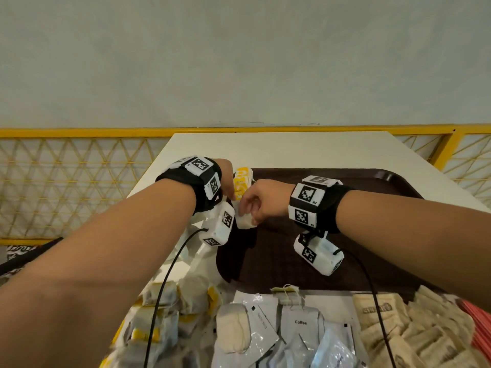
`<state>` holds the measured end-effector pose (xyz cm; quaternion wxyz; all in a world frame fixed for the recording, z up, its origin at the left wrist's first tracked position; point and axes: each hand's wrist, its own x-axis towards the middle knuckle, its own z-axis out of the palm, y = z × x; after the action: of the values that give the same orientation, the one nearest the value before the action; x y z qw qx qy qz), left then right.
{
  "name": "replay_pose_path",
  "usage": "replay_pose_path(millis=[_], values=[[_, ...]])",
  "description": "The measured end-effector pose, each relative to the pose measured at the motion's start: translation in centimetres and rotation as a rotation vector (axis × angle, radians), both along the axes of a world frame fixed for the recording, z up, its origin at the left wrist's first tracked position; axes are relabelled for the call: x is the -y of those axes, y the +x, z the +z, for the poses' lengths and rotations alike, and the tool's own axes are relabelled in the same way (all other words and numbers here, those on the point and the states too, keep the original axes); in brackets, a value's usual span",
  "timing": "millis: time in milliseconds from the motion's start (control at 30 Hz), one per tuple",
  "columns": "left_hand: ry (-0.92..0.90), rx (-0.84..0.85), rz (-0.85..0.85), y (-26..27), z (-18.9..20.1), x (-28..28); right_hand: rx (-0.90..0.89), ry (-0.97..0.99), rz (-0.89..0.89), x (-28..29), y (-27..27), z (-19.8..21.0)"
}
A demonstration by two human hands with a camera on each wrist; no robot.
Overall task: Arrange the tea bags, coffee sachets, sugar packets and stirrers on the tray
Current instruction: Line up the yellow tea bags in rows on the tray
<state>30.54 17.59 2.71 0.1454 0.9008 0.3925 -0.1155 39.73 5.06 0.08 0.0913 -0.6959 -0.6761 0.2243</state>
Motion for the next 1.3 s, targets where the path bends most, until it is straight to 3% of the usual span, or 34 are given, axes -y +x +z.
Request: replay_pose_path(millis=[133,433,567,800,1000,1167,1300], values=[[-0.023,0.056,0.039,0.0,0.0,0.5,0.216,-0.036,0.073,-0.3,-1.3,-0.2],[-0.017,0.161,0.071,-0.2,0.3,0.6,0.407,-0.05,0.114,-0.9,-2.8,-0.8],[-0.053,0.187,0.073,-0.9,1.2,1.0,0.377,0.023,0.053,-0.5,-2.6,-0.8],[-0.093,0.164,0.031,-2.1,1.6,1.3,0.435,-0.042,0.109,-1.6,-2.7,0.0],[-0.125,0.17,-0.084,-2.6,1.7,1.2,0.211,0.003,-0.054,-1.1,-1.0,-0.2],[-0.213,0.127,-0.264,-3.0,2.3,2.3,-0.591,-0.021,-0.362,-0.4,1.4,1.2],[-0.145,0.159,-0.351,-2.7,2.3,3.1,-0.742,-0.152,-0.372,-0.1,2.3,1.6]])
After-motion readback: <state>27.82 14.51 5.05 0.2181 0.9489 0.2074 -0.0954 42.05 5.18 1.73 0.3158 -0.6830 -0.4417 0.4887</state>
